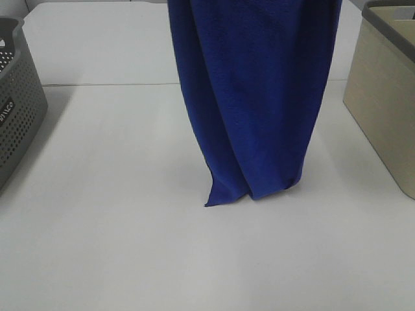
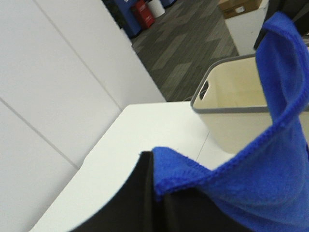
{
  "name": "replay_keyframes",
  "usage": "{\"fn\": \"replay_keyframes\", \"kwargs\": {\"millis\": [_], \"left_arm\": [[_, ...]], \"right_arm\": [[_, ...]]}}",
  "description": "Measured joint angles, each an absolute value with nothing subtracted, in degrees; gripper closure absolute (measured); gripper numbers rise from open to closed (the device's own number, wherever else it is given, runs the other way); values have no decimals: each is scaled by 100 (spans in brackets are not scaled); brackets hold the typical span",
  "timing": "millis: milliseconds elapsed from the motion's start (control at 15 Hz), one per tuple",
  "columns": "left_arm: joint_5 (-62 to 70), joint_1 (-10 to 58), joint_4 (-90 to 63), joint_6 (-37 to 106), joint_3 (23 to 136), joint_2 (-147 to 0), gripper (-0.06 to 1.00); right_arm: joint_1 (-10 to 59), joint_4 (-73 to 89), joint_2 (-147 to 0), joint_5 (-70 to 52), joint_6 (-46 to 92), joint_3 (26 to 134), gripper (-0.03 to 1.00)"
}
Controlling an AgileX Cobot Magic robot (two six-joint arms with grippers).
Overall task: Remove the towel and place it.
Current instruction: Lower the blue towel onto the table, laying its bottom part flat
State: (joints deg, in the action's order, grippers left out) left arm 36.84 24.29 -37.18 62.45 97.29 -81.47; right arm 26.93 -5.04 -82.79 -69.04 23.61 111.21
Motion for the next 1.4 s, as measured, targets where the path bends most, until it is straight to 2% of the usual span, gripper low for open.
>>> {"fn": "replay_keyframes", "kwargs": {"millis": [333,533,667,800,933,1133,1400], "left_arm": [[3163,2429,-630,3340,9729,-8749,94],[2005,2412,241,2762,9729,-9167,94],[1289,2309,350,2727,9729,-9488,94],[-670,1862,298,2699,9786,-10302,94],[-1507,1621,0,2699,10399,-10949,94],[-1387,1564,-218,2699,11700,-11528,94],[-928,1616,57,2699,12273,-11574,94]], "right_arm": [[2693,-504,-9001,-5993,2366,11121,95],[2693,-642,-9603,-4939,2401,11121,95],[2693,-934,-10101,-3673,2401,11121,95],[2544,-1003,-10783,-1713,2401,11121,95],[2343,-911,-11201,-441,2355,11224,95],[2246,-642,-11425,-201,2189,11757,95],[2114,-544,-11425,-189,2017,12101,95]]}}
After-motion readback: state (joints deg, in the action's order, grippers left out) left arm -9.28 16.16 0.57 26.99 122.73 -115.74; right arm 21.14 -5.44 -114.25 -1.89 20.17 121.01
